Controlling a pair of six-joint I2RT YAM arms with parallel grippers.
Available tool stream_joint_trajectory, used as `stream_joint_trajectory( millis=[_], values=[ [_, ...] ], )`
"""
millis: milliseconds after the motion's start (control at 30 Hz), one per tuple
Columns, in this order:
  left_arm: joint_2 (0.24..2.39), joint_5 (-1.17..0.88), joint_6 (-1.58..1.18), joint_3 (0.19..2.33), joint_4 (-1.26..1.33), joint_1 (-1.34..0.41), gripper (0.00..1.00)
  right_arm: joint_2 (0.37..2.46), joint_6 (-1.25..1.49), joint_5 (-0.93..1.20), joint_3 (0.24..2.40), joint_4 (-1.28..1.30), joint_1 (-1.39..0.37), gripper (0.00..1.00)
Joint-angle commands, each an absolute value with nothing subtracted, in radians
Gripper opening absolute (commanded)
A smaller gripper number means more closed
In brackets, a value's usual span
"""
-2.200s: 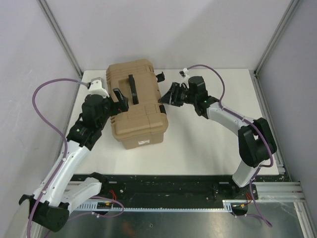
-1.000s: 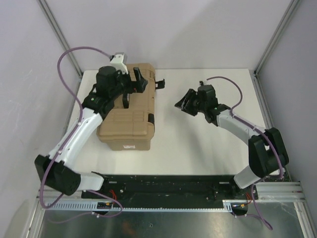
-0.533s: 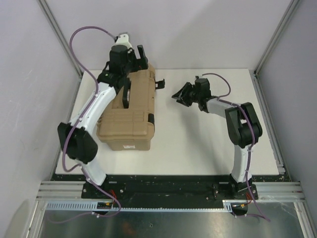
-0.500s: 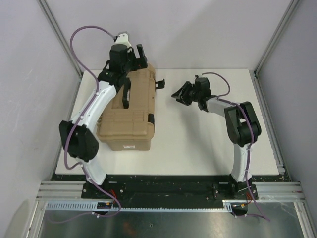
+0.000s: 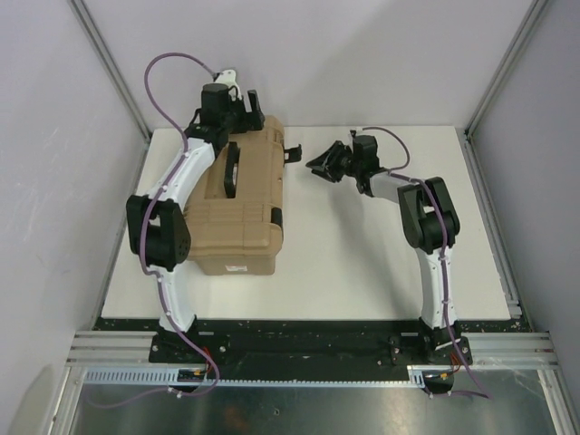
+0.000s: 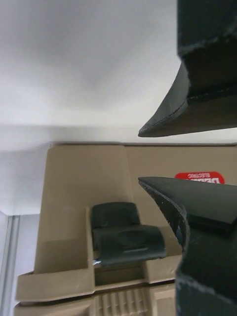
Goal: Pack the tool kit
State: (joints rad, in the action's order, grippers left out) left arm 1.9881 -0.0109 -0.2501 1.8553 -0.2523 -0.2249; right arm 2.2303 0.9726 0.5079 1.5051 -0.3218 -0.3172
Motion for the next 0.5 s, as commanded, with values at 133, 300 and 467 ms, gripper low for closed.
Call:
stream_joint_trajectory(
  millis=[133, 300, 467],
  values=[
    [1.915, -0.251, -0.170, 1.676, -0.257, -0.230, 0.84, 2.357, 1.172, 0.578, 1.658, -0.566, -0.343, 0.45],
    [1.878, -0.242, -0.151, 1.613, -0.258, -0.231, 0.83, 2.413, 1.322, 0.603, 1.669, -0.716, -0.365, 0.47],
    [1.874, -0.240, -0.154, 1.619, -0.259, -0.230, 0.83, 2.446, 1.412, 0.618, 1.673, -0.811, -0.380, 0.46]
  ],
)
